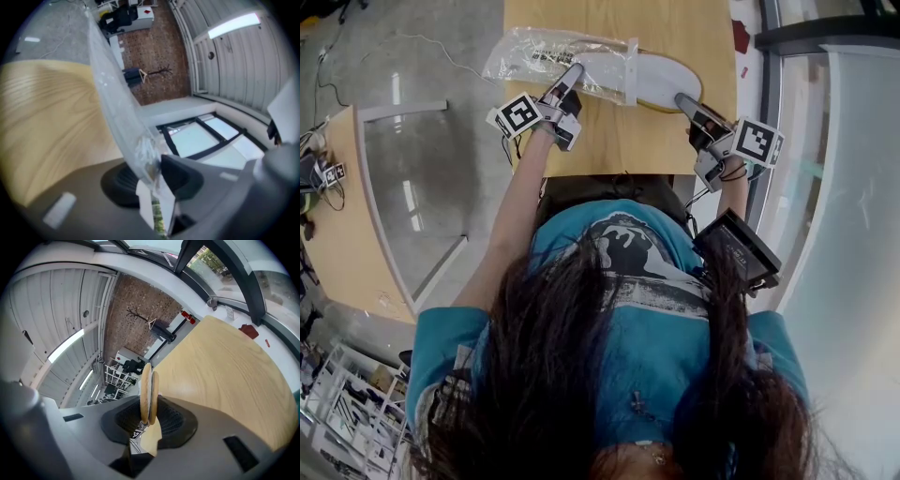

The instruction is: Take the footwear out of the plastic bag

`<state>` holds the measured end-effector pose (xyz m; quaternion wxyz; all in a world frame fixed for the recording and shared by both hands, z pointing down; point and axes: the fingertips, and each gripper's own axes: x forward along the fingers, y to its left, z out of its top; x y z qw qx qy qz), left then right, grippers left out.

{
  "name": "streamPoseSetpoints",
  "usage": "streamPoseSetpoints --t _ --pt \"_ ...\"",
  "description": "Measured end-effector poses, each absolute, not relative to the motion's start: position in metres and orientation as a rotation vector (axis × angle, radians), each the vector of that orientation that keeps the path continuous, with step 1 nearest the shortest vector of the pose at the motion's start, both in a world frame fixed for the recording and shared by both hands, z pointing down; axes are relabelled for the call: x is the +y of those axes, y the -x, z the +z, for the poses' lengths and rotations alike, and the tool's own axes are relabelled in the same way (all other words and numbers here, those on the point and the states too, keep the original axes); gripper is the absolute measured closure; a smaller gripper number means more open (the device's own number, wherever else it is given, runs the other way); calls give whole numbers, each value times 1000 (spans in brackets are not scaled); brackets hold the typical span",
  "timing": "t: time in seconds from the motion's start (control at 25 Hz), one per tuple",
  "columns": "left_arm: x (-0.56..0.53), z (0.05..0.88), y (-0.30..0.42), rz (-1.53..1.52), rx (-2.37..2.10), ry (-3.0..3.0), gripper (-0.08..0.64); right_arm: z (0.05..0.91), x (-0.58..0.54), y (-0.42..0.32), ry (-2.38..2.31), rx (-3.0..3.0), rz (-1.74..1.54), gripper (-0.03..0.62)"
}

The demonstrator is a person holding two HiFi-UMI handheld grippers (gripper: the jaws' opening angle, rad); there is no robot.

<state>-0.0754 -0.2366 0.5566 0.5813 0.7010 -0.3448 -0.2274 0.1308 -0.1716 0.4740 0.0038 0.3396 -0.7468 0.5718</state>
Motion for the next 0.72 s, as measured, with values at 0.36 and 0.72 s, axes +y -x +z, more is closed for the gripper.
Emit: streamPoseSetpoints --t 0.36,0.72 --pt "-257 588 113 -346 -1059 -1682 551 462 -176 -153 -1171 -2321 1667 505" --pt "-274 604 119 -313 -1179 -1614 560 447 -178 -202 -1408 -2270 1576 511"
